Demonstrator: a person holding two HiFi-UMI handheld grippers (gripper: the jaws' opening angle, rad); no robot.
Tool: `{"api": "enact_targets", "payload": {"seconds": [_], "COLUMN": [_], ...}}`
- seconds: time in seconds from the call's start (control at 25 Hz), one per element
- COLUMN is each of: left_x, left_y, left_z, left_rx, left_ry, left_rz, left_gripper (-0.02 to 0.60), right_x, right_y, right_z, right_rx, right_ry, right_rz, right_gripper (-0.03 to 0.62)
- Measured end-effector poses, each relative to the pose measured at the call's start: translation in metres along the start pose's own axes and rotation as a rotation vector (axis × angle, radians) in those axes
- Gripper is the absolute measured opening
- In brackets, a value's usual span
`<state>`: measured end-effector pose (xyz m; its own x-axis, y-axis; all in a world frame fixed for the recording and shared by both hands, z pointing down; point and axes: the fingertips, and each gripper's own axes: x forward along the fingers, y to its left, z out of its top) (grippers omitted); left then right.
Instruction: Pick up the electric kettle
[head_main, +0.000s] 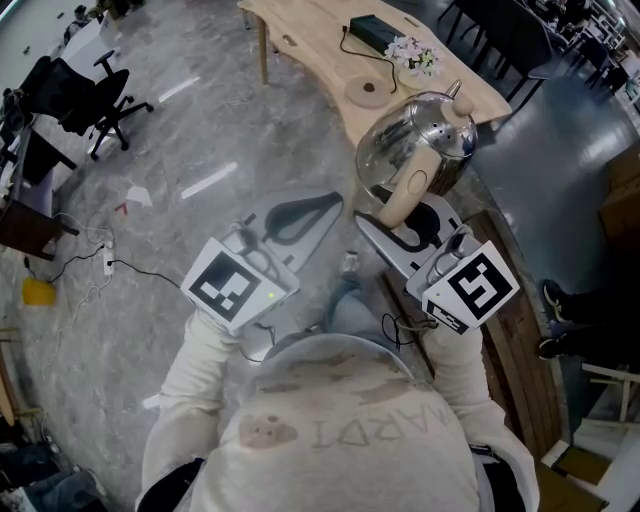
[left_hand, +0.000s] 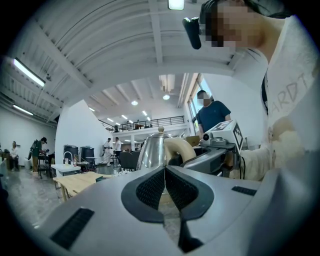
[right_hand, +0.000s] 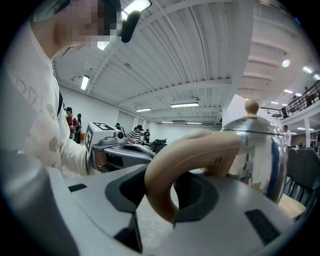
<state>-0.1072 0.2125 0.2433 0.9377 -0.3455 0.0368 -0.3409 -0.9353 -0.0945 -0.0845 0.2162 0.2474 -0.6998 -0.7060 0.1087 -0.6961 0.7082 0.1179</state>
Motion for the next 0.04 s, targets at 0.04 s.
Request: {"api": "enact_targets", "payload": {"seconds": [0.04], "left_x": [-0.0004], "left_y": [0.0003], "left_z": [0.0011], "left_rx": [-0.001], "left_ry": [0.0], "left_rz": [0.0], "left_gripper": [0.014], "right_x": [0.0001], "right_y": [0.0003], "right_z": [0.0008], "right_rx": [0.0], "right_ry": [0.0], "right_rz": [0.001], "right_gripper": [0.147]}}
